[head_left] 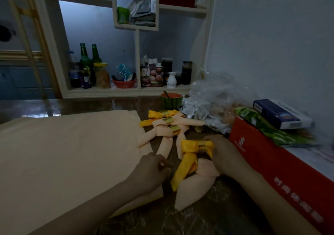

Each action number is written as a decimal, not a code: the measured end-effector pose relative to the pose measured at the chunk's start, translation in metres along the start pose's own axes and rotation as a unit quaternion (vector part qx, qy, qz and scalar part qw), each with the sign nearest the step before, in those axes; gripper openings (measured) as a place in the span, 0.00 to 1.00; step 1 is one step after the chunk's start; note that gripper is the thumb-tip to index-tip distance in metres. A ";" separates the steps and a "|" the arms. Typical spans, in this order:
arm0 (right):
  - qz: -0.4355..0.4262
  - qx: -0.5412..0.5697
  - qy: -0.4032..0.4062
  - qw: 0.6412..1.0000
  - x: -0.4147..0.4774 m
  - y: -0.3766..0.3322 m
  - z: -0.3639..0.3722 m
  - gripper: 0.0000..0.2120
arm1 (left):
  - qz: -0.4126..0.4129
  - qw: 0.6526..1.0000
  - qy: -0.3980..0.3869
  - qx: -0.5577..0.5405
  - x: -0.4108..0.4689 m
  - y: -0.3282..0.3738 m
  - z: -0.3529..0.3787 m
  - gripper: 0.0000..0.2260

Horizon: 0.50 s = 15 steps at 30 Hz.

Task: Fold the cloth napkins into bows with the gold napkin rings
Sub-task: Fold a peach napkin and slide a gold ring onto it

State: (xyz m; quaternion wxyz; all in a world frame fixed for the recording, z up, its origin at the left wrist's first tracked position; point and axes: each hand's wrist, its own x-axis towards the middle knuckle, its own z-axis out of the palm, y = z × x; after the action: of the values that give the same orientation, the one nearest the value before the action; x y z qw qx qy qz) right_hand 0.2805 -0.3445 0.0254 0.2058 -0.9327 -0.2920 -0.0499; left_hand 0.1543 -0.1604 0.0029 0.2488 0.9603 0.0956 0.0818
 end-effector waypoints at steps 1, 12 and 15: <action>-0.009 -0.005 0.003 1.000 -0.008 -0.001 0.002 0.22 | 0.001 1.000 0.002 0.015 -0.009 -0.004 -0.003 0.14; -0.026 -0.035 -0.008 0.999 -0.017 -0.042 0.036 0.25 | -0.070 0.977 -0.093 0.180 -0.048 -0.053 -0.006 0.31; -0.121 0.044 -0.023 0.991 -0.028 -0.079 0.050 0.20 | -0.067 0.967 -0.149 0.195 -0.058 -0.058 -0.007 0.34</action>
State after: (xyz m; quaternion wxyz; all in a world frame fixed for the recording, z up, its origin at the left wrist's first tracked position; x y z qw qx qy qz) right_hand 0.2113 -0.2795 0.0023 0.2327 -0.8813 -0.4094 -0.0402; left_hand 0.0883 -0.1206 -0.0264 0.0732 0.9831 0.1354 -0.0988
